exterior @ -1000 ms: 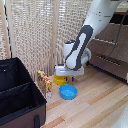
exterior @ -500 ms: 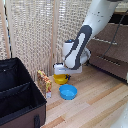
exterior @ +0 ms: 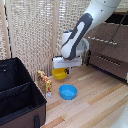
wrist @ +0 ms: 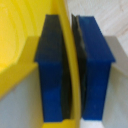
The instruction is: Kindly move your gripper toward the top drawer's handle. With caution, hold the handle robustly using your gripper and pull open the top drawer. Let the handle go. Relocate your gripper to the bowl placed in the background. Gently hold the bowl using your gripper. Bring the gripper and the bowl to the ajar drawer. Softly release the bowl into it.
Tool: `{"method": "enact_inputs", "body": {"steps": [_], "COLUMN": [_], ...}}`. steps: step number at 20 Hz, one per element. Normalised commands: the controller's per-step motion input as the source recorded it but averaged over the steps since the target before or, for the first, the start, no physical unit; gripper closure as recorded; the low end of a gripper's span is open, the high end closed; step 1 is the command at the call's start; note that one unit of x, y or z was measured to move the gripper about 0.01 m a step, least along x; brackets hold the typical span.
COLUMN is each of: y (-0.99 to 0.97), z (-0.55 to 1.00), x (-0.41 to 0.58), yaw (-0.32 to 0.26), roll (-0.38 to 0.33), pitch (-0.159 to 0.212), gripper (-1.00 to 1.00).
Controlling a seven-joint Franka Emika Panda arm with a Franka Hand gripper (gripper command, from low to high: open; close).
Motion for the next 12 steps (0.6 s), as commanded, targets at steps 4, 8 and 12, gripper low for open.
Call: {"method": "enact_inputs", "body": {"steps": [4, 8, 12], "y": [0.00, 0.04, 0.19], "z": [0.96, 1.00, 1.00], "x": [0.316, 0.390, 0.492], "yaw": [-0.076, -0.098, -0.137], "roll": [0.033, 0.002, -0.025], "pitch": [0.054, 0.044, 0.017], "gripper": [1.00, 1.00, 1.00]}}
